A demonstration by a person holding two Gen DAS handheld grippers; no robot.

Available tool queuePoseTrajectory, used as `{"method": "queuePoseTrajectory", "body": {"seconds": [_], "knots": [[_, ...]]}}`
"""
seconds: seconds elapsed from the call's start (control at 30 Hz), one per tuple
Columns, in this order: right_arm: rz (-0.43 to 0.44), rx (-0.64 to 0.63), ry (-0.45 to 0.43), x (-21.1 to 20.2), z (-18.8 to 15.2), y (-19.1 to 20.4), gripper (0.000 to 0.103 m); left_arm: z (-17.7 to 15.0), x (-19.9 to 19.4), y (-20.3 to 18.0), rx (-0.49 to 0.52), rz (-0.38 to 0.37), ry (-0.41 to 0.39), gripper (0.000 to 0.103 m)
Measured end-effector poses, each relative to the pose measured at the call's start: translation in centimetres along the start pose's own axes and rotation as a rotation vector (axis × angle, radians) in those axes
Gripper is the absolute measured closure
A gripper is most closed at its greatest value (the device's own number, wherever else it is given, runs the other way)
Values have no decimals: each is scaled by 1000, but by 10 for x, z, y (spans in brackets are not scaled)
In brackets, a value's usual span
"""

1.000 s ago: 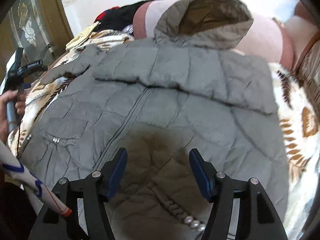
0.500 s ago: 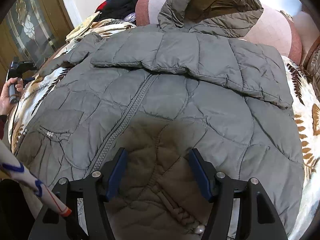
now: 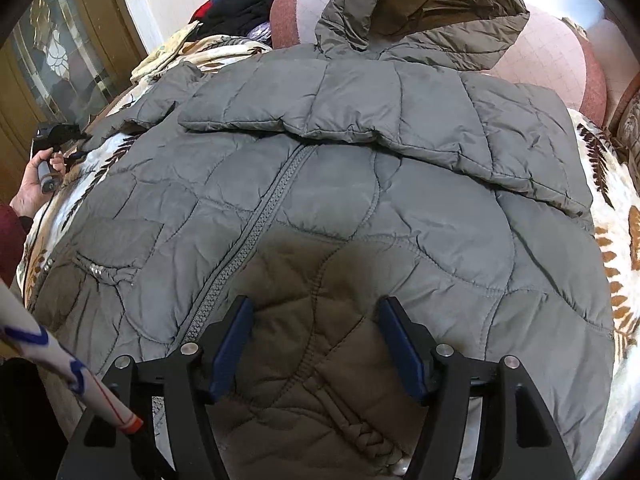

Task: Fold large clothes
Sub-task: 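Grasp the other sleeve cuff with the left tool, then lift the sleeve with the left tool, fold it across the jacket body, release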

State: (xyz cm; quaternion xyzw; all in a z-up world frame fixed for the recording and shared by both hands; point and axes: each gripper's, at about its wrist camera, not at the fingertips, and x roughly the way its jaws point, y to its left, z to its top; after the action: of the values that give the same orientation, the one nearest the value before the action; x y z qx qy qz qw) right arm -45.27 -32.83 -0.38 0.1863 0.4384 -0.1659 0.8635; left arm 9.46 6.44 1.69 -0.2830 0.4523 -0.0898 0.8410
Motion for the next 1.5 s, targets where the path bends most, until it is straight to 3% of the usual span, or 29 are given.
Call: {"method": "queuePoseTrajectory", "body": {"seconds": [0.03,0.07,0.2,0.33,0.4,0.47,0.57,0.7,0.83,1.03,1.2,1.37,1.5], "knots": [[7,3,-10,-3,2,-1,37,1,-3,-3,15,4,-7,88],[10,13,-45,-12,6,-4,47,1,-7,-6,29,6,-13,88],[-12,145,-177,-43,23,-37,46,1,-27,-23,88,15,-36,89],[-52,268,-109,-32,22,-69,46,0,-49,-40,141,12,-54,89],[-62,320,2,-13,16,-78,46,0,-63,-52,167,11,-69,90],[-77,319,52,-4,12,-78,46,-1,-77,-66,191,-4,-81,90],[-87,288,20,-15,16,-69,46,-4,-99,-87,220,-33,-96,90],[-124,266,-98,-49,23,-67,46,-12,-132,-125,275,-78,-115,90],[-95,298,-120,-62,20,-74,46,-32,-166,-173,344,-134,-130,90],[-80,342,-188,-87,23,-89,46,-91,-215,-250,478,-245,-120,90],[-104,374,-257,-113,19,-103,46,-162,-247,-309,609,-355,-72,90],[-93,428,-289,-130,13,-122,46,-248,-244,-350,728,-426,42,90],[-97,461,-306,-139,10,-134,46,-323,-222,-371,803,-435,149,90]]}}
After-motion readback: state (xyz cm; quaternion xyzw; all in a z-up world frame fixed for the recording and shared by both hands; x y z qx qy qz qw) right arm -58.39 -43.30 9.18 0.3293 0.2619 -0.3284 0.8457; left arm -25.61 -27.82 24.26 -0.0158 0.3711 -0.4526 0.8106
